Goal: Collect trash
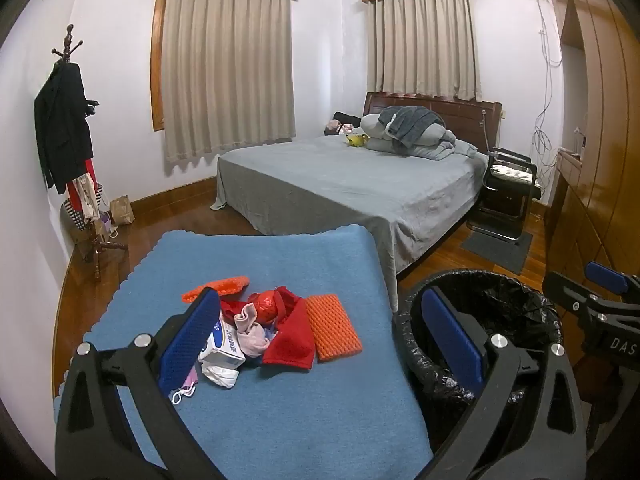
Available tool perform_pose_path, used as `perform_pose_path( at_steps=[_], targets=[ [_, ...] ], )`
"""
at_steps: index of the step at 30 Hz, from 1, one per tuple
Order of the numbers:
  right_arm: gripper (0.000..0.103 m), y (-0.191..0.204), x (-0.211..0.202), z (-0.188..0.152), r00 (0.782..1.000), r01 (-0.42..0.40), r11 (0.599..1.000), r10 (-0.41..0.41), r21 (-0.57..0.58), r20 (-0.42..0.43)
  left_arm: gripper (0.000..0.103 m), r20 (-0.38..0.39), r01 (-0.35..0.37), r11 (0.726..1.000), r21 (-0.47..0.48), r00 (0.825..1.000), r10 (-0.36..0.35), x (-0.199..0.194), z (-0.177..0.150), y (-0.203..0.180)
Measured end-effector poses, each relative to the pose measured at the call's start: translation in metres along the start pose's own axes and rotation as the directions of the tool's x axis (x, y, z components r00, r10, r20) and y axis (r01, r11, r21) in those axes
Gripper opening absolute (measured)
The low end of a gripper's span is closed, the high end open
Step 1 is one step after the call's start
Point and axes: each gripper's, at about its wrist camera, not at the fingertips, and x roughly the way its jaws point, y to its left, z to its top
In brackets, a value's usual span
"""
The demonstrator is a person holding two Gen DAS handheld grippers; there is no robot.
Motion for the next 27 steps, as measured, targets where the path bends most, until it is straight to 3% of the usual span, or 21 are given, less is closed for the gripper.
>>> perform_pose_path(
  at_steps=[20,27],
  targets=[
    [0.097,0.006,0.007,0.001,1.000,-0.005,1.000,0.005,-0.007,-0.006,0.098,-0.001,-0.002,1.000,-0.006,1.000,0.002,0.003,-0.003,0.012],
    [0.097,0.014,0.034,-0.006,0.998,-0.056,0.998,0.056,0.005,-0.014,0.098,0.008,-0.065,0.998,-0.017,0.998,0.065,0.019,-0.015,0.039]
  ],
)
